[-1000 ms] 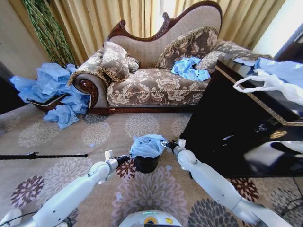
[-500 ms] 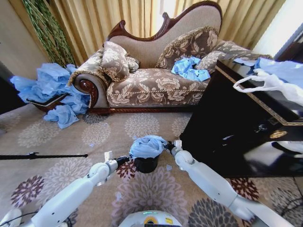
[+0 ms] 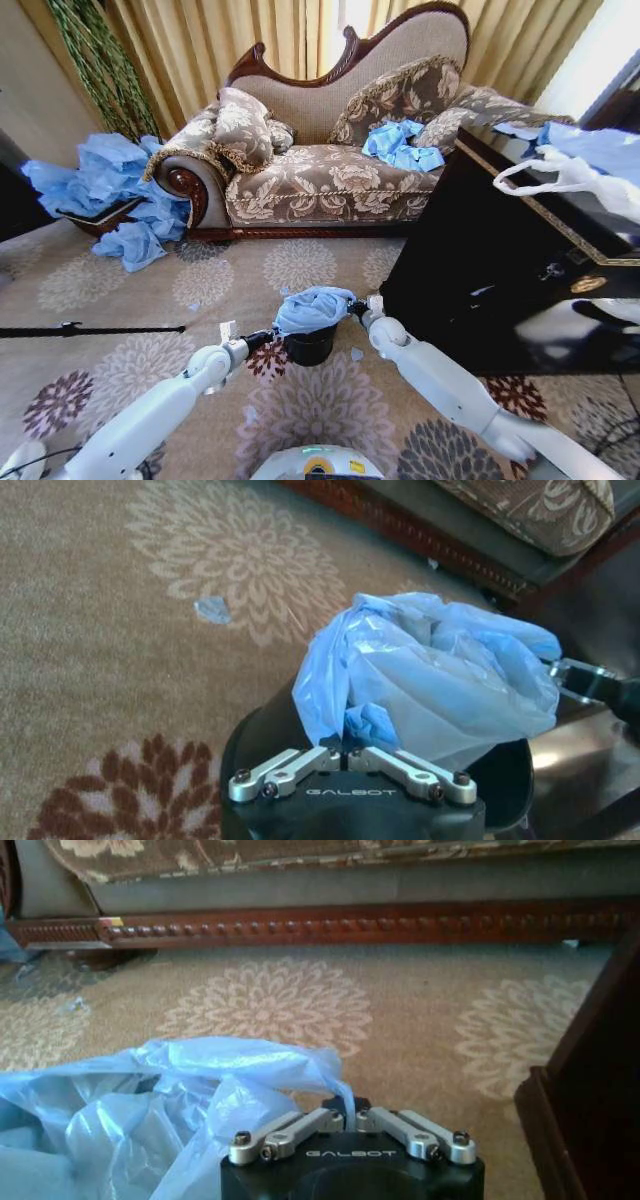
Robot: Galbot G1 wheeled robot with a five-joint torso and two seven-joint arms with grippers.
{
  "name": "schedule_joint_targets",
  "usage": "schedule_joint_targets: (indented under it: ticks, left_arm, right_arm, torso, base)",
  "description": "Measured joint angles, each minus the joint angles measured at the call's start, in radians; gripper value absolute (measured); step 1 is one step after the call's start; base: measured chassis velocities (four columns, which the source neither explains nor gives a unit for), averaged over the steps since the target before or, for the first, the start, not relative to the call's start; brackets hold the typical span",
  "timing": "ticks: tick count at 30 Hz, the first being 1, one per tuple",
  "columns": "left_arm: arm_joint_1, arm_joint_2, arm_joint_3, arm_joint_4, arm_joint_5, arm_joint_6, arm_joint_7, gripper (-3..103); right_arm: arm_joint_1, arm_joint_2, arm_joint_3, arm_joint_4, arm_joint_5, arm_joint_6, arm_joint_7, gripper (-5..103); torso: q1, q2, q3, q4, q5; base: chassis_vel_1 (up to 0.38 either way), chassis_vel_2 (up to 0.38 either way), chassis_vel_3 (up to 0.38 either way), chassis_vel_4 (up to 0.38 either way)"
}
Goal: Place a garbage bag over the trash bin.
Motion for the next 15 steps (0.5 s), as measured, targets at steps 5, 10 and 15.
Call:
schedule_joint_targets:
  ticks: [5,10,15]
  left_arm:
    - [0.002,0.007,-0.007,-0.010,-0.004,-0.001,0.003,0]
    - [0.020,0.028,-0.018,-0.035,-0.008,-0.001,0.010,0]
    - [0.055,0.065,-0.033,-0.063,0.001,-0.003,0.025,0]
  right_arm:
    - [-0.037,-0.035,0.026,0.066,0.018,0.000,0.024,0]
    - [-0.088,-0.063,0.053,0.141,0.048,-0.003,0.054,0]
    - [-0.153,-0.090,0.078,0.230,0.102,-0.016,0.095,0]
  torso:
    - [0.000,0.000,0.000,0.0000,0.0000]
    - [0.000,0.000,0.000,-0.0001,0.0000]
    - [0.000,0.000,0.000,0.0001,0.0001]
  base:
    - [0.000,0.000,0.000,0.000]
    - [0.000,0.000,0.000,0.000]
    - [0.000,0.000,0.000,0.000]
